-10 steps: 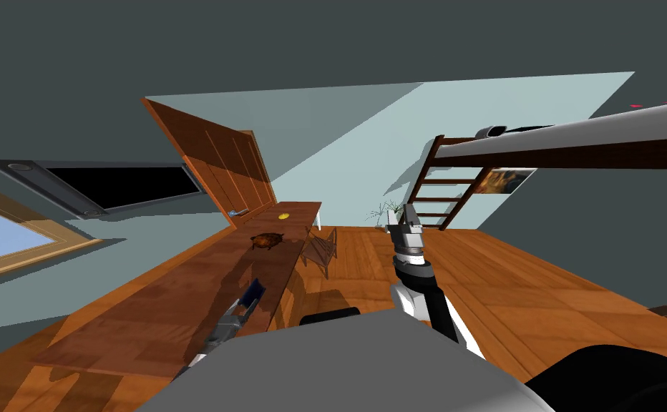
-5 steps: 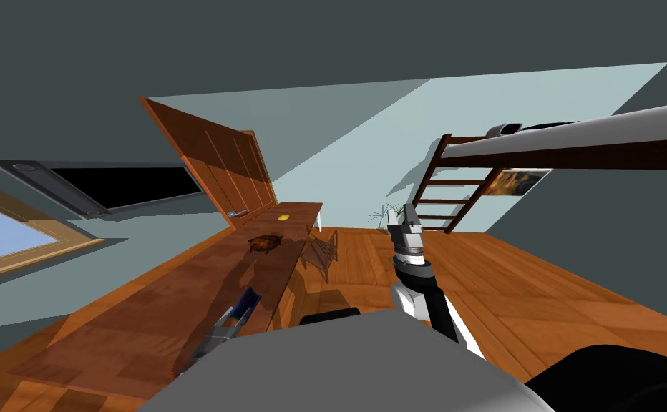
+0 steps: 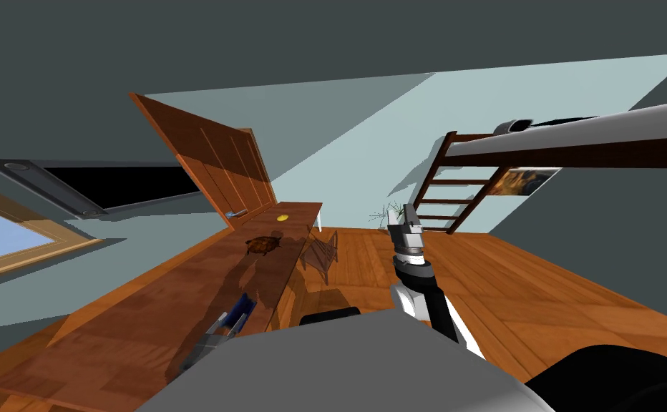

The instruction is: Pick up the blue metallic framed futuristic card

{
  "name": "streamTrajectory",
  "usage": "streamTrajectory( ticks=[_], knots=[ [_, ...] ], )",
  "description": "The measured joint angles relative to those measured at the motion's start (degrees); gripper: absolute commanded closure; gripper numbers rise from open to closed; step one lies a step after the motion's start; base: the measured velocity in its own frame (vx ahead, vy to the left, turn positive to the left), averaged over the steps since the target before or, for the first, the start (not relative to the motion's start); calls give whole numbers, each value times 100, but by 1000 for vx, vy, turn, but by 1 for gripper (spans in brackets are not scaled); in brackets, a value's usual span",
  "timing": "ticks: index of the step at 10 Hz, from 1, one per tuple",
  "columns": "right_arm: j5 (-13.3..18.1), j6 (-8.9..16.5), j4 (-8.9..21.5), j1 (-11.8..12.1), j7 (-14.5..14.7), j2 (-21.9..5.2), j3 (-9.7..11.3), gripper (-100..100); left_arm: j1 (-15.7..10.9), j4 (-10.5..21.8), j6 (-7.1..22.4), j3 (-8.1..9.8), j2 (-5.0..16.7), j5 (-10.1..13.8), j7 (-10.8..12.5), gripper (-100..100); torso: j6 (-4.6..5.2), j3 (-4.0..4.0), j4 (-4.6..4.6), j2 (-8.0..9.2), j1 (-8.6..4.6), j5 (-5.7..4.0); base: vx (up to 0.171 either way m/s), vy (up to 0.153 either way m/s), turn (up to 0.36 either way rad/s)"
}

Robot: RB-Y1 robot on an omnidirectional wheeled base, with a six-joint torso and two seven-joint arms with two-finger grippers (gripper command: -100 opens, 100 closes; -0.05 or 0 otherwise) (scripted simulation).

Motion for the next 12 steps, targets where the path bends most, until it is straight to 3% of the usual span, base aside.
streamTrajectory(
  ticks=[1,2,6,7,8,9,10,11,12],
  knots=[
    [0,0,0,1,0,0,0,0,-23,213,-174,-148,-16,107,59,-100,-2,-6,-2,-13,-1,0,41,-6,17],
    [0,0,0,0,0,0,0,0,-23,241,-221,-169,-16,123,72,100,0,-5,-2,-9,-2,0,5,-1,-3],
    [0,0,0,0,0,0,0,0,-25,240,-218,-164,-11,122,66,100,0,3,0,5,2,5,0,0,0],
    [0,0,0,0,0,0,0,0,-26,241,-218,-164,-11,122,65,0,0,3,0,6,2,5,0,0,0],
    [0,0,0,0,0,0,0,0,-25,241,-218,-164,-11,122,65,100,0,3,0,6,3,5,-53,5,-43],
    [0,0,0,-1,0,0,0,0,-83,312,-206,-89,-72,45,99,100,3,10,3,19,3,7,-63,9,-31],
    [0,0,0,-1,0,0,0,0,-49,151,-123,-30,-39,12,74,100,-1,14,4,27,5,9,-96,33,-22],
    [0,0,0,-1,0,0,0,0,-115,159,-40,121,-104,-119,82,100,4,18,2,36,13,20,-90,34,-34],
    [0,0,0,-1,0,0,0,0,-55,-113,136,221,-46,-179,33,100,0,19,1,38,17,23,-106,35,-31]
  ],
)
